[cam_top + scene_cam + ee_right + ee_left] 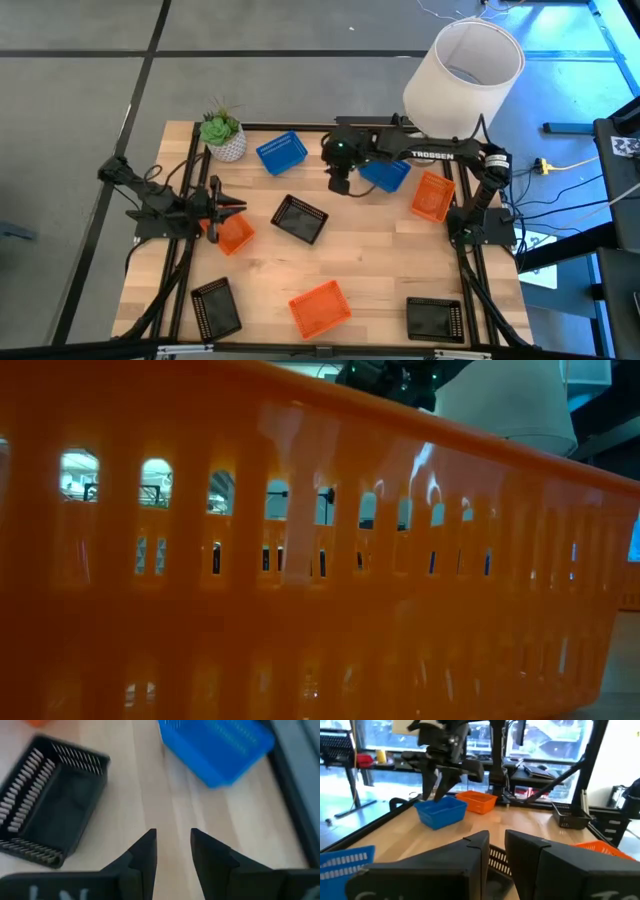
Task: Stack baskets by color
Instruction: Stack the left blue bin on the blue bin
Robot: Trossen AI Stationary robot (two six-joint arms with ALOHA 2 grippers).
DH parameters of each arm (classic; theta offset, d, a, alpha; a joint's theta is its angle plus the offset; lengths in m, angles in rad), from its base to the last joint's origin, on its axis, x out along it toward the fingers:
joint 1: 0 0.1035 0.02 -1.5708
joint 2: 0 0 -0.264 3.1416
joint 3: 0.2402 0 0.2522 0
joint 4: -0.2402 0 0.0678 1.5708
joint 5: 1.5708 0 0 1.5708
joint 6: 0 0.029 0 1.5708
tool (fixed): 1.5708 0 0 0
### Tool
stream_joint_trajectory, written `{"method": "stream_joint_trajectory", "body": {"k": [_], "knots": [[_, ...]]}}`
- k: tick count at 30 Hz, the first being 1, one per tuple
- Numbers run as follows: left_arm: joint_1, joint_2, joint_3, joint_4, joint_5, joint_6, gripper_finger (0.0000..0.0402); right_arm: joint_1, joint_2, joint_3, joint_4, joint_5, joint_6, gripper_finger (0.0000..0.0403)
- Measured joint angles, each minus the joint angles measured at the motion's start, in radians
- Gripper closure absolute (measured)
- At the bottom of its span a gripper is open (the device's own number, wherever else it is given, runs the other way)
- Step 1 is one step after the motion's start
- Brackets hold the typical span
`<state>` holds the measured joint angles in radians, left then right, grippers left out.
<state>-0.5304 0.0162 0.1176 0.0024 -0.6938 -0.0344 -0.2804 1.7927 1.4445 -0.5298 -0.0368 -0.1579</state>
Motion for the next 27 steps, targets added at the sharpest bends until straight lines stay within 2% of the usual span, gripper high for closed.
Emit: {"method": "stream_joint_trajectory", "body": {"k": [3, 7, 13, 18, 20, 23, 27], "knots": [[0.0, 0.044, 0.119, -0.154, -0.024, -0.058, 0.0347, 0.01, 0.0, 0.0, 0.059, -0.001, -0.008, 0.0285], [0.0, 0.149, 0.253, -0.329, -0.082, -0.155, 0.0347, 0.01, 0.003, 0.0, 0.071, -0.002, -0.101, 0.0285], [0.014, 0.312, 0.393, -0.511, -0.164, -0.352, 0.0347, 0.009, 0.003, -0.001, 0.122, 0.001, -0.191, 0.0285], [0.092, 0.423, 0.479, -0.659, -0.175, -0.516, 0.0347, -0.008, 0.003, -0.001, 0.121, 0.0, -0.237, 0.0285], [0.139, 0.47, 0.519, -0.73, -0.148, -0.578, 0.0347, -0.013, 0.003, -0.001, 0.12, 0.001, -0.237, 0.0285], [0.218, 0.532, 0.592, -0.838, -0.049, -0.655, 0.0347, -0.015, 0.002, -0.001, 0.116, 0.001, -0.237, 0.0285], [0.316, 0.585, 0.664, -0.91, 0.085, -0.68, 0.0347, -0.012, -0.001, -0.001, 0.095, -0.002, -0.238, 0.0285]]}}
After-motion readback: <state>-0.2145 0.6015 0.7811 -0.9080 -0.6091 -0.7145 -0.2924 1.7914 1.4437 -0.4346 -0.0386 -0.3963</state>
